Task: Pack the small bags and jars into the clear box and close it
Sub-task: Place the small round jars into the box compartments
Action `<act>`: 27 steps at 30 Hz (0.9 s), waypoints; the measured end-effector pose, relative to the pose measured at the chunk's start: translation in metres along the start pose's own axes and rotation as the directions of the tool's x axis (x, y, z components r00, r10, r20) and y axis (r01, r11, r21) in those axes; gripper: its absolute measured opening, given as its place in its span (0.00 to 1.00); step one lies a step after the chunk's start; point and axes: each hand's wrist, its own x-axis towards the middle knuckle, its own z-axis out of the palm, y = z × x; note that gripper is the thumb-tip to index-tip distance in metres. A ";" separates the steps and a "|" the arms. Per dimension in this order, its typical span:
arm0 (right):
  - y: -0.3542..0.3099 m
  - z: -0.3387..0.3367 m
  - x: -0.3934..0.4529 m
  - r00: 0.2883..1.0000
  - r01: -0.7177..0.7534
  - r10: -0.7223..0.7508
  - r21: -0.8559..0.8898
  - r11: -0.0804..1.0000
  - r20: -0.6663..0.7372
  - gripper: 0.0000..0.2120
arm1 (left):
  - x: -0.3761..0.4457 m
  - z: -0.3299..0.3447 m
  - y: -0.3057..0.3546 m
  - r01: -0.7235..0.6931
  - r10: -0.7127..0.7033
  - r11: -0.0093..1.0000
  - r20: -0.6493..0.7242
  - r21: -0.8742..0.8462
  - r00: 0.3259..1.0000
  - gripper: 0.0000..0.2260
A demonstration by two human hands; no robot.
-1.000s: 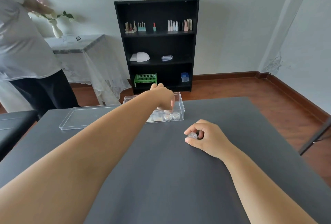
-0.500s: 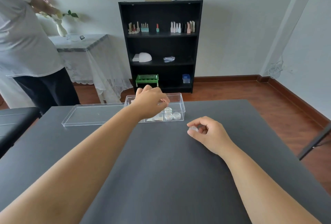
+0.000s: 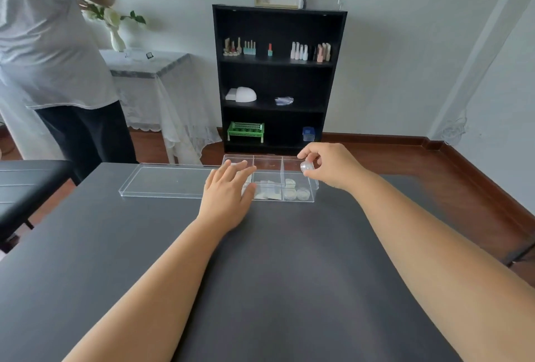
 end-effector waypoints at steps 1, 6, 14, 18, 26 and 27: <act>-0.002 0.002 0.006 0.998 -0.001 0.005 -0.075 0.997 0.058 0.12 | 0.001 0.001 -0.001 -0.002 0.002 1.000 0.018 0.009 1.000 0.20; -0.015 0.011 0.026 0.975 0.027 0.059 -0.379 0.925 0.213 0.06 | -0.003 0.004 -0.004 -0.038 0.037 0.999 0.061 0.004 0.997 0.20; -0.020 0.021 0.032 0.963 -0.006 0.132 -0.473 0.881 0.233 0.06 | -0.004 0.006 -0.005 -0.045 0.045 0.999 0.042 -0.019 0.998 0.20; -0.024 0.019 0.030 0.949 -0.049 0.183 -0.454 0.890 0.257 0.10 | -0.003 0.006 -0.005 -0.042 0.043 0.999 0.042 -0.012 0.998 0.20; -0.027 0.015 0.024 0.953 -0.059 0.171 -0.401 0.914 0.251 0.10 | -0.004 0.001 -0.007 -0.052 0.057 0.996 0.068 -0.066 0.996 0.21; -0.025 0.014 0.022 0.964 -0.058 0.151 -0.381 0.923 0.219 0.10 | -0.005 -0.002 -0.009 -0.058 0.064 0.992 0.050 -0.115 0.997 0.22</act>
